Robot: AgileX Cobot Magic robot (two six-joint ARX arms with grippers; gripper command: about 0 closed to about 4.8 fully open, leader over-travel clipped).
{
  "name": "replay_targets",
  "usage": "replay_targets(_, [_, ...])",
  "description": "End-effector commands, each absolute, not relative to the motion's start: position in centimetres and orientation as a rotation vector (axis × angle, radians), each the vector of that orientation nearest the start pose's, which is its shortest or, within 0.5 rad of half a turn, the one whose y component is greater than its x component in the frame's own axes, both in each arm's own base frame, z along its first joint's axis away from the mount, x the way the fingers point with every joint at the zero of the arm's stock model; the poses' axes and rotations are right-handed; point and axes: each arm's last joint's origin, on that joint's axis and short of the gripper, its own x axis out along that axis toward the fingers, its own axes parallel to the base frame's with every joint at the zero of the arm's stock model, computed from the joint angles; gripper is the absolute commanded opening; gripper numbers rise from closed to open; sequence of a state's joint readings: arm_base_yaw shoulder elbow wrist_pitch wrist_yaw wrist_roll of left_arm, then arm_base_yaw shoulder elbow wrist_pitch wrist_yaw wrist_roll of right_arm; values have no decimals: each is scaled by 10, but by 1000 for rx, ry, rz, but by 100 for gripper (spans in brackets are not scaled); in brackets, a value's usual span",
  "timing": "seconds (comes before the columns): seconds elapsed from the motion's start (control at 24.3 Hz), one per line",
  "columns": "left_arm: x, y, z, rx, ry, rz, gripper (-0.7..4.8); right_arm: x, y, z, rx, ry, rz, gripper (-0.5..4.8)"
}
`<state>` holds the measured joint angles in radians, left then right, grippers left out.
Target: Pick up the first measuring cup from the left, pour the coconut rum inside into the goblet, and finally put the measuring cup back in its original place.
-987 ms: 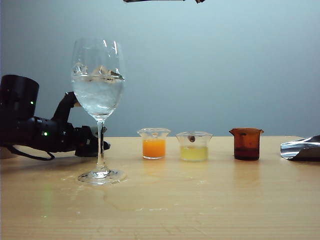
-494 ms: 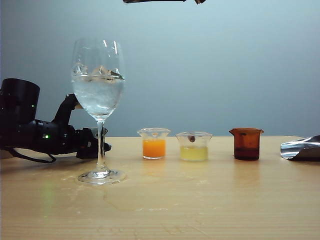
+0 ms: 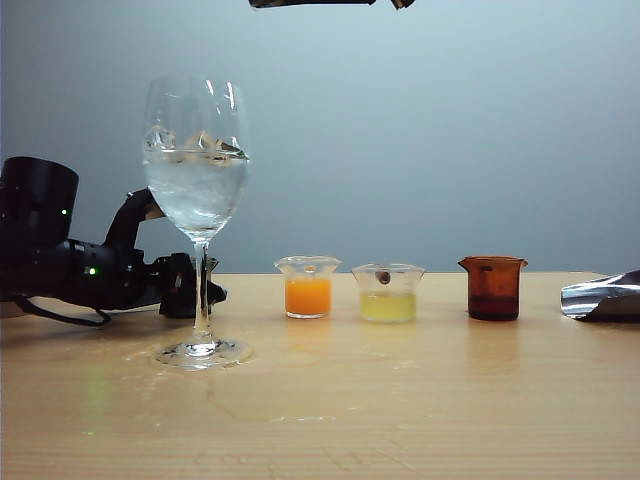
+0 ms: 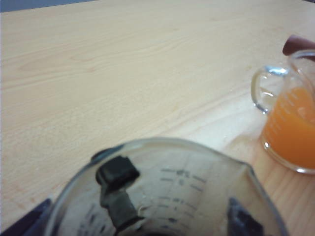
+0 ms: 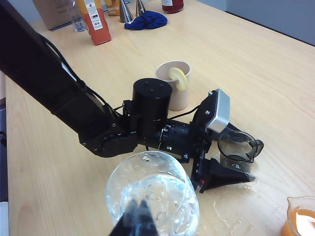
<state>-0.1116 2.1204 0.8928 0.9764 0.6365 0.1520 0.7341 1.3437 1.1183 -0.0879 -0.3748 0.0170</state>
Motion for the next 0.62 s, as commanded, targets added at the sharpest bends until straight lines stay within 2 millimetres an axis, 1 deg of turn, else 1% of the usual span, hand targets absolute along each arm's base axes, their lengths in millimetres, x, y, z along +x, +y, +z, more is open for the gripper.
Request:
replay_targets(0.04, [380,-61,111,66,173,-782,479,217,210,340,-41,312,1105,-5])
replay_targets(0.16, [378,-60,118,64,208,-783,479,217,208,341,-40,313,1098,-5])
replay_targets(0.29, [373,-59,124,32,306,-795,479,216,203,345,-33,301,1112,-5])
replay_targets(0.37, [369,-58,127,16,354,-809,458,216,197,348,-23,303,1119,-5])
replay_targets(0.45, [366,-58,131,2,392,-817,458,214,192,350,-23,316,1107,-5])
replay_targets(0.62, [361,-57,139,2,422,-821,457,210,183,354,-23,330,1092,-5])
